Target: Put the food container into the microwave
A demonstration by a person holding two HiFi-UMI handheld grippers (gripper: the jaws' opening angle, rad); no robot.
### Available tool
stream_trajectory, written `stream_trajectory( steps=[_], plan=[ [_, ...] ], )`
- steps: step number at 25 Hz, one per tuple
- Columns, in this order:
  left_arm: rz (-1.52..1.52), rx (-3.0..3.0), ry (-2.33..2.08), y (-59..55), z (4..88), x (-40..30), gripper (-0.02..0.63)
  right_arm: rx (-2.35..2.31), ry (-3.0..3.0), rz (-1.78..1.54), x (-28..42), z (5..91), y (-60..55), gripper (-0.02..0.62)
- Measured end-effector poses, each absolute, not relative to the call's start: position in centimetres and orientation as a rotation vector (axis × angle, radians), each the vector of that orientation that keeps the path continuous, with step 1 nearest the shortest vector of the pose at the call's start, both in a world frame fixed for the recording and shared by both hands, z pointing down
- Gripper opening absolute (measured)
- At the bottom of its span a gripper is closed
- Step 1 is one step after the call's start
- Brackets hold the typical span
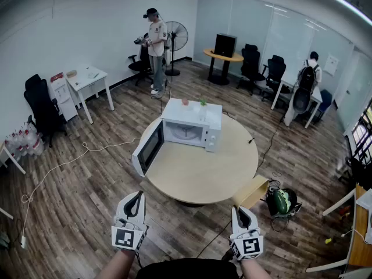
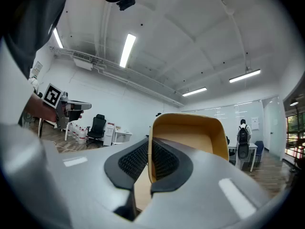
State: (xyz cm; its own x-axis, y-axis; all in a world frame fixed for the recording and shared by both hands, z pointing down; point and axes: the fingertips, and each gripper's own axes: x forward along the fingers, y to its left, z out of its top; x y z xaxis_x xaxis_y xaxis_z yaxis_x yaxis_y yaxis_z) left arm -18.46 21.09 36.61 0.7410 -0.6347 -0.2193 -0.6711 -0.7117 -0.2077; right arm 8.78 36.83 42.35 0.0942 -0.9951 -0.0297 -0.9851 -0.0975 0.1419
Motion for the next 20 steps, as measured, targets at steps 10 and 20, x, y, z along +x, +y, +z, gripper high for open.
stream_trajectory(
  steps=[10,20],
  plan=[
    [0.152,-2.681,1.028,20.7,37.0,-17.7,-0.002,2.25,-2.109,-0.174,8.3,42.6,36.3,0.021],
    [0.143,-2.674,1.012,19.4,38.5,-15.7,-0.002,2.247,-2.112,-0.209,9.5,42.7,35.6,0.021]
  ],
)
